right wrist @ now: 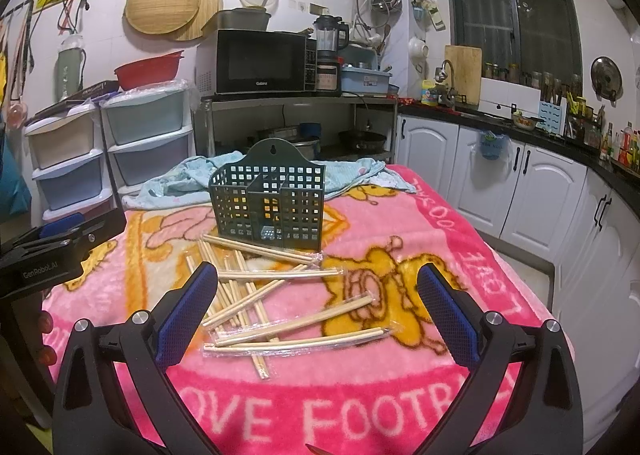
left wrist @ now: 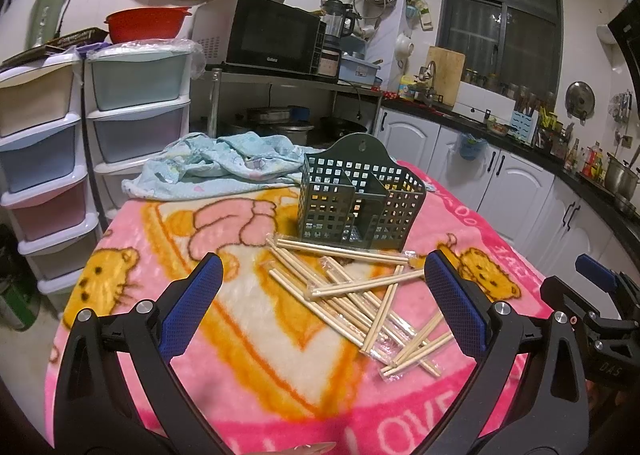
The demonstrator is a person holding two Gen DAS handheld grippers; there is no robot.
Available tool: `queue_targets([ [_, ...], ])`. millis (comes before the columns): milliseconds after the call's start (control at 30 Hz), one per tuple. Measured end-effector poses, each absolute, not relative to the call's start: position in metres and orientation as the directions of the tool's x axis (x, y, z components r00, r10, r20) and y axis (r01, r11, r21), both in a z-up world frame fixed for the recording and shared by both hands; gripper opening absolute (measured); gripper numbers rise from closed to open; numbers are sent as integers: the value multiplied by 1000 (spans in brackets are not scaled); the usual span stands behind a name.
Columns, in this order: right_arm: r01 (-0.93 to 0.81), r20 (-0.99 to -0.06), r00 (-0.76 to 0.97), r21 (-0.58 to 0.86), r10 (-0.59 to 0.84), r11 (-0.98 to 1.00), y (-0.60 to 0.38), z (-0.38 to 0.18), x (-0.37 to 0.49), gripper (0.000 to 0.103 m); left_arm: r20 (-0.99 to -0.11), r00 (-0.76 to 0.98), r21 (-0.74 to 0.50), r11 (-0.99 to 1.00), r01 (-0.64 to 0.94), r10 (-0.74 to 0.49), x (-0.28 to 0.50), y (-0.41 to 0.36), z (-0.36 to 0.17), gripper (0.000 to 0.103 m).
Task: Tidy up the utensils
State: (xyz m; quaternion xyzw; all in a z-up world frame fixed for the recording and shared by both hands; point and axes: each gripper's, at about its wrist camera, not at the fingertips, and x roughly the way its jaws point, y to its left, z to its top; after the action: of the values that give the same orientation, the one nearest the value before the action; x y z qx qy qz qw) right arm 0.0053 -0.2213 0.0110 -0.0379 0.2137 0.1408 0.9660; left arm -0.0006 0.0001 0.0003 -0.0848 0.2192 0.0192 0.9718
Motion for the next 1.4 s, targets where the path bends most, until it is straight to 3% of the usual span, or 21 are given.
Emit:
queue_targets([
  [833, -290, -425, 868, -15, 257, 957, -221, 12, 6, 97, -435, 900, -167, 982, -86, 5, 3, -6, 2, 93],
  [1400, -401, -480, 807, -18, 344, 916, -202, 17, 37, 97, -492, 871, -278, 948, -155, -2, 24, 61, -5, 93],
])
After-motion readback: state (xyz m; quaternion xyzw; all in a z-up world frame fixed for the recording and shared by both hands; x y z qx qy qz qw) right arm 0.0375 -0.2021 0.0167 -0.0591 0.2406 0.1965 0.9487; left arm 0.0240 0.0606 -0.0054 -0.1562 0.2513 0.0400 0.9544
